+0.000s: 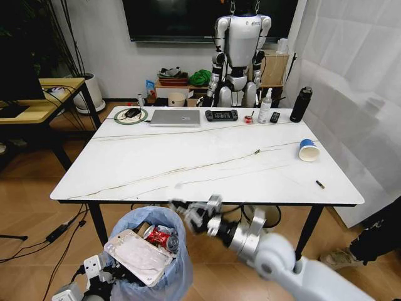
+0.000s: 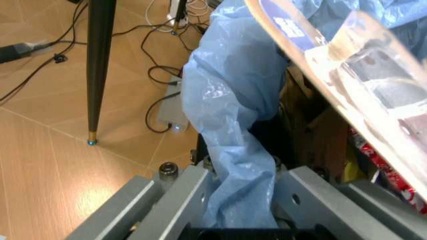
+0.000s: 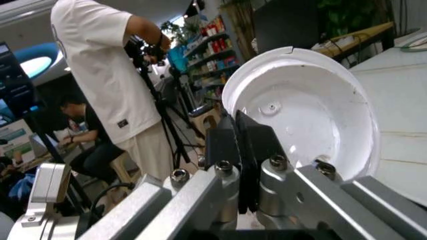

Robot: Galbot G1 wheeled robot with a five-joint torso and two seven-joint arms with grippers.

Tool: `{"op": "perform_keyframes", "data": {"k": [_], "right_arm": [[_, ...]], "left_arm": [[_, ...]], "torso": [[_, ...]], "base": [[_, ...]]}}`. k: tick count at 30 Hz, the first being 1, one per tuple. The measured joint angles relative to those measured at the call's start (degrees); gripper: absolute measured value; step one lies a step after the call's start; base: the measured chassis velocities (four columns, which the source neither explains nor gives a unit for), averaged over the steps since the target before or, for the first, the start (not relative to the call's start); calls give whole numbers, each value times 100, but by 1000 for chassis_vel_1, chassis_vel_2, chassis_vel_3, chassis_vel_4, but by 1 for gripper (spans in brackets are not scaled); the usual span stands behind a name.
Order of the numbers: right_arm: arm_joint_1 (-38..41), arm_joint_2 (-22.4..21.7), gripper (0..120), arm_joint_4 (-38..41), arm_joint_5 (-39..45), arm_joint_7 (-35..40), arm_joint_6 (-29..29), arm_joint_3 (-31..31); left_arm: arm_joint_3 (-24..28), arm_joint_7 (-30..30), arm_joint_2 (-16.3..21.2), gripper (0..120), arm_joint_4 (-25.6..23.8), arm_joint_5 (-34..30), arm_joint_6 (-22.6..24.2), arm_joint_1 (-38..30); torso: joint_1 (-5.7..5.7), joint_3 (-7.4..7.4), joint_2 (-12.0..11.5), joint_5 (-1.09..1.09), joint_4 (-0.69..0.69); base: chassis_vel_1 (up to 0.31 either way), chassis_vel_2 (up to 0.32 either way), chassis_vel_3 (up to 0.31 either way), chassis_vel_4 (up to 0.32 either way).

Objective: Pick up the trash bin and place the trash from the table into it.

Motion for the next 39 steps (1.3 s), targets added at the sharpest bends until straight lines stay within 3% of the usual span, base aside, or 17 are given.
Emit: {"op": "perform_keyframes", "data": {"k": [7, 17, 32, 37, 39], "right_arm": [[5, 225, 0, -441, -312, -26, 192, -456], [-120, 146, 0, -512, -491, -19, 135, -477], [-395, 5, 52, -254, -958, 193, 83, -10], [2, 272, 75, -280, -818, 1206, -406, 662], [134, 332, 77, -365, -785, 1423, -563, 782]], "left_arm": [[35, -6, -53, 0, 1, 13, 10, -25], [71, -13, -77, 0, 9, 10, 22, -73], [103, -21, -74, 0, 63, 21, 32, -94], [135, -7, -81, 0, 84, 48, 24, -78], [140, -5, -87, 0, 90, 56, 20, -78]], "torso": [[0, 1, 0, 1, 0], [1, 1, 0, 1, 0], [1, 1, 0, 1, -1], [1, 1, 0, 2, 0], [1, 1, 0, 0, 0]], "base": [[0, 0, 0, 0], [0, 0, 0, 0], [0, 0, 0, 0], [0, 0, 0, 0], [0, 0, 0, 0]]}}
